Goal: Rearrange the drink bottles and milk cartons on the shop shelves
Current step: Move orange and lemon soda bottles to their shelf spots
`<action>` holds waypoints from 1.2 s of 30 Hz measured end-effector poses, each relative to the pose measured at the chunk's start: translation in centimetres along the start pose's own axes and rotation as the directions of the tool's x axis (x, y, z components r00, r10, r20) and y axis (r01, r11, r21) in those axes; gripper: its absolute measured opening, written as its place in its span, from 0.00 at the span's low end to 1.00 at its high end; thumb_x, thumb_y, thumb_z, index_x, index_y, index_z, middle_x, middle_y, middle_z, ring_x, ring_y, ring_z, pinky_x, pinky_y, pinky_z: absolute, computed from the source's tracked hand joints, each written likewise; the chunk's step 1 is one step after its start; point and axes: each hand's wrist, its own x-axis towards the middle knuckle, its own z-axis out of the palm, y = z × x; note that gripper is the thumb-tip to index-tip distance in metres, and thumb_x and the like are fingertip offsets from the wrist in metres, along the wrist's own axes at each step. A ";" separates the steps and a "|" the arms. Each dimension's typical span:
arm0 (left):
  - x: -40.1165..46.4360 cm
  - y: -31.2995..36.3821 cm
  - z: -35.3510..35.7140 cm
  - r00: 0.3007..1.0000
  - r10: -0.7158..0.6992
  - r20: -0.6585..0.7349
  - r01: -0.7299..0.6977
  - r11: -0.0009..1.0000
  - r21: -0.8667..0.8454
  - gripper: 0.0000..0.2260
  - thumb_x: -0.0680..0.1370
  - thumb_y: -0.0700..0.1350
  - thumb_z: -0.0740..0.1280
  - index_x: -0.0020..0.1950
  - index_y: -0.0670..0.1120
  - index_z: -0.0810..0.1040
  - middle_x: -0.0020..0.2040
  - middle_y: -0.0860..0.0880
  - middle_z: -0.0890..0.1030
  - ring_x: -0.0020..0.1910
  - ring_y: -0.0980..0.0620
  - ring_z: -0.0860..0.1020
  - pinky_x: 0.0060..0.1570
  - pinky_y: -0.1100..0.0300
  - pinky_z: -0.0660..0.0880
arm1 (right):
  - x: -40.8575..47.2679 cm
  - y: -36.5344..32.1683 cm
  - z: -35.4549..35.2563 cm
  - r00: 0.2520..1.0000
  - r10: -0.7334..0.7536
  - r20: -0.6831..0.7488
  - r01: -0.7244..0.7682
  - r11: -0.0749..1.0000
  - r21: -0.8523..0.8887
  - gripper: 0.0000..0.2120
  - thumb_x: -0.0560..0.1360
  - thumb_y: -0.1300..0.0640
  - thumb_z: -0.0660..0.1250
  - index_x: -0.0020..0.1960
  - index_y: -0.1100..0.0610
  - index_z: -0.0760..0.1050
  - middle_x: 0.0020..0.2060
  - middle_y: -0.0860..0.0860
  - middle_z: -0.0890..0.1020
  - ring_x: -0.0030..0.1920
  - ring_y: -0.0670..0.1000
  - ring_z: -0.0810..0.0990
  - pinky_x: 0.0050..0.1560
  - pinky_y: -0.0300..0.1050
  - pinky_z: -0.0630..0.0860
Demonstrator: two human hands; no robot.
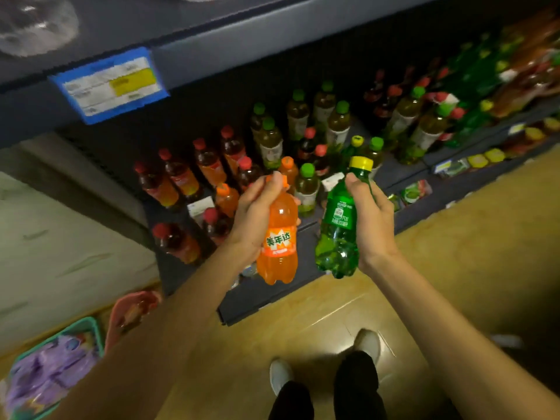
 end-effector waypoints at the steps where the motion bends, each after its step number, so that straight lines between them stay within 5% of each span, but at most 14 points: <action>1: 0.5 -0.4 2.2 0.999 -0.017 0.031 0.016 1.000 0.008 0.18 0.71 0.58 0.67 0.52 0.45 0.77 0.42 0.40 0.83 0.32 0.47 0.82 0.32 0.57 0.78 | 0.4 -0.7 -1.9 0.999 -0.014 -0.045 0.015 1.000 0.003 0.21 0.67 0.38 0.74 0.53 0.51 0.81 0.51 0.57 0.82 0.53 0.60 0.81 0.59 0.62 0.76; 4: 1.9 -1.6 8.6 0.993 -0.055 0.106 0.051 0.998 0.040 0.18 0.72 0.59 0.68 0.53 0.46 0.78 0.45 0.40 0.83 0.35 0.48 0.83 0.35 0.57 0.79 | 1.9 -2.8 -7.9 0.986 -0.054 -0.156 0.061 0.997 0.041 0.20 0.65 0.38 0.75 0.49 0.49 0.80 0.49 0.56 0.81 0.53 0.63 0.81 0.60 0.66 0.75; 7: 3.1 -2.9 14.9 0.981 -0.088 0.173 0.074 0.994 0.084 0.12 0.78 0.55 0.66 0.51 0.47 0.79 0.41 0.43 0.83 0.35 0.50 0.83 0.35 0.58 0.79 | 3.1 -4.8 -13.8 0.961 -0.027 -0.276 0.045 0.997 0.058 0.41 0.56 0.29 0.77 0.60 0.52 0.75 0.63 0.57 0.77 0.65 0.64 0.76 0.65 0.68 0.72; 8: 3.5 -3.3 17.0 0.976 -0.102 0.192 0.085 0.992 0.096 0.12 0.78 0.55 0.65 0.50 0.47 0.78 0.41 0.42 0.83 0.35 0.49 0.83 0.34 0.58 0.79 | 3.7 -5.3 -15.8 0.952 -0.026 -0.305 0.052 0.996 0.078 0.41 0.55 0.29 0.77 0.60 0.51 0.74 0.66 0.60 0.75 0.65 0.65 0.76 0.64 0.67 0.73; 13: 5.1 -5.4 27.7 0.944 -0.159 0.291 0.111 0.979 0.173 0.18 0.70 0.61 0.68 0.46 0.47 0.78 0.40 0.40 0.82 0.31 0.44 0.81 0.34 0.55 0.78 | 5.7 -9.3 -25.0 0.932 -0.092 -0.351 0.127 0.989 0.078 0.07 0.69 0.45 0.72 0.37 0.47 0.79 0.41 0.61 0.78 0.40 0.59 0.78 0.42 0.57 0.76; 24: 8.1 -9.7 45.1 0.898 -0.263 0.353 0.182 0.952 0.247 0.19 0.72 0.61 0.68 0.48 0.45 0.79 0.39 0.42 0.83 0.33 0.42 0.81 0.36 0.52 0.79 | 10.6 -15.5 -41.1 0.876 -0.095 -0.473 0.161 0.982 0.101 0.07 0.71 0.48 0.70 0.37 0.49 0.77 0.41 0.66 0.77 0.38 0.61 0.76 0.38 0.53 0.76; 30: 11.5 -10.1 50.5 0.883 -0.299 0.362 0.198 0.936 0.290 0.17 0.77 0.58 0.66 0.46 0.43 0.80 0.36 0.43 0.83 0.32 0.43 0.81 0.37 0.53 0.78 | 14.7 -17.5 -45.1 0.869 -0.109 -0.483 0.183 0.977 0.109 0.08 0.72 0.49 0.69 0.42 0.53 0.76 0.42 0.65 0.78 0.38 0.60 0.78 0.38 0.52 0.78; 36: 17.6 -10.2 55.5 0.882 -0.282 0.377 0.178 0.941 0.289 0.20 0.70 0.61 0.69 0.43 0.44 0.81 0.37 0.41 0.82 0.33 0.42 0.81 0.40 0.50 0.79 | 21.6 -19.4 -47.7 0.881 -0.083 -0.466 0.140 0.986 0.089 0.11 0.71 0.47 0.70 0.42 0.55 0.74 0.42 0.66 0.77 0.38 0.61 0.77 0.37 0.52 0.78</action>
